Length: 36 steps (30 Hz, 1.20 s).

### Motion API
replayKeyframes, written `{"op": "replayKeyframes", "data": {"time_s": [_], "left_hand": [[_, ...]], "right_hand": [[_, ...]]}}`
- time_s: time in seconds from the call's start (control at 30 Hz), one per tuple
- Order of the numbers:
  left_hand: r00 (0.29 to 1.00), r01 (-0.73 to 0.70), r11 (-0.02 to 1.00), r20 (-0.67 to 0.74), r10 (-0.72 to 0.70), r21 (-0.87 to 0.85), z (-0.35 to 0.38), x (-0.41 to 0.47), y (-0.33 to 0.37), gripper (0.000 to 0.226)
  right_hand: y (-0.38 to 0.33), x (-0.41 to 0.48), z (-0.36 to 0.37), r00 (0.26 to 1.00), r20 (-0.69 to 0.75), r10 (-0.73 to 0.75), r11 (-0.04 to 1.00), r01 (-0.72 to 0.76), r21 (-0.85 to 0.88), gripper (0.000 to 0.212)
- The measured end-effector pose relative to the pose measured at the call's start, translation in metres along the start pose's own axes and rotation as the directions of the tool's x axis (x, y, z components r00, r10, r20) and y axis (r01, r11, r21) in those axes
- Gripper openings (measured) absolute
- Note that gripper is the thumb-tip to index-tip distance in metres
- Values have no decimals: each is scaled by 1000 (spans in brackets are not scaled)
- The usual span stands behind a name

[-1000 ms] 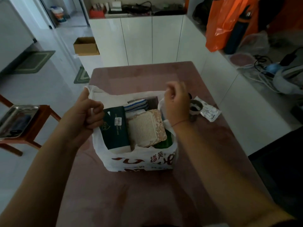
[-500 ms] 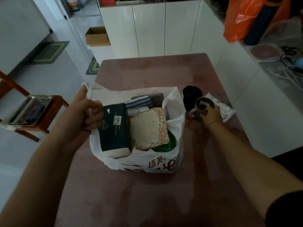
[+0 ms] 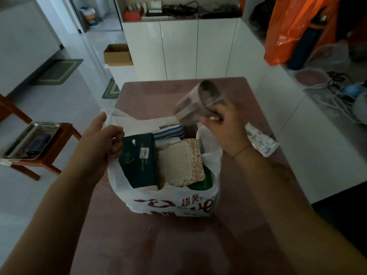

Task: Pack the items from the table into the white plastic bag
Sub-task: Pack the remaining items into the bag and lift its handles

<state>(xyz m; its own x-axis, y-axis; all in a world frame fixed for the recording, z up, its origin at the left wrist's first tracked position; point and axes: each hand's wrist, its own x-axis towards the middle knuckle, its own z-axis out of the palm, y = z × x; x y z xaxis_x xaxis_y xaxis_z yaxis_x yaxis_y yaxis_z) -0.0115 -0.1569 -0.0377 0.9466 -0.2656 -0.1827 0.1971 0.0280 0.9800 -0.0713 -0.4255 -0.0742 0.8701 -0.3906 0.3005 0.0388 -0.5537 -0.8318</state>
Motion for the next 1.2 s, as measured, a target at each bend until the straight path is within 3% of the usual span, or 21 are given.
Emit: {"op": "replayKeyframes", "data": {"time_s": [0.07,0.1,0.13,0.17,0.23,0.27,0.33,0.4,0.43,0.53,0.6,0.63,0.7,0.77,0.87,0.93,1.0,1.07,1.13,1.2], "left_hand": [[989,6,990,-150,15,139,1,0,-2,43],[961,-16,963,-261,89,270,2,0,-5,46],[901,-69,896,-358,245,439,5,-2,-8,51],[807,-160,774,-370,460,613,10,-7,-8,55],[630,-391,438,-112,769,810,26,-14,-7,59],[612,-496,294,89,785,817,35,-14,-9,61],[688,-614,159,426,587,773,54,-7,-18,69],[779,-600,156,528,339,785,71,3,-32,79],[806,-574,174,514,294,800,76,9,-38,78],[796,-565,197,466,386,802,83,22,-46,49],[779,-584,182,482,401,791,84,28,-47,33],[782,-585,188,488,388,789,83,29,-48,31],[798,-571,200,482,360,796,82,31,-50,29],[811,-554,207,466,352,807,79,33,-51,28],[826,-536,253,438,355,805,76,33,-49,27],[818,-545,265,435,377,795,77,32,-46,27],[811,-555,276,436,390,785,77,30,-43,27],[809,-557,290,430,401,778,79,30,-42,26],[822,-542,323,409,397,776,81,30,-42,24],[833,-533,348,407,374,771,85,32,-44,22]], "right_hand": [[-9,-10,23,972,225,72,996,-57,-71,28],[-8,-15,31,958,271,96,991,-65,-121,26],[-6,-20,35,955,277,102,986,-60,-155,24],[-4,-23,37,961,260,94,984,-49,-174,23],[-3,-25,36,975,214,65,981,-23,-191,22],[-5,-24,35,978,203,45,981,-5,-194,23],[-8,-23,35,977,214,11,980,33,-198,27],[-11,-23,35,972,234,5,978,43,-202,28],[-10,-23,34,969,245,6,979,44,-200,27],[-6,-24,25,956,294,0,992,36,-117,31],[-2,-25,15,942,332,45,997,-61,38,52],[2,-25,9,929,358,91,994,-109,31,65],[13,-23,-1,879,424,219,963,-124,-239,70],[20,-24,-6,799,491,347,847,-41,-531,63],[22,-27,-6,689,560,461,754,29,-657,60],[23,-25,-7,697,550,460,709,85,-700,43],[24,-21,-15,755,514,407,726,74,-683,18],[26,-18,-26,835,410,366,825,-88,-558,29],[26,-15,-39,895,275,350,937,-335,-103,24],[24,-10,-49,894,270,358,795,-444,413,28]]}}
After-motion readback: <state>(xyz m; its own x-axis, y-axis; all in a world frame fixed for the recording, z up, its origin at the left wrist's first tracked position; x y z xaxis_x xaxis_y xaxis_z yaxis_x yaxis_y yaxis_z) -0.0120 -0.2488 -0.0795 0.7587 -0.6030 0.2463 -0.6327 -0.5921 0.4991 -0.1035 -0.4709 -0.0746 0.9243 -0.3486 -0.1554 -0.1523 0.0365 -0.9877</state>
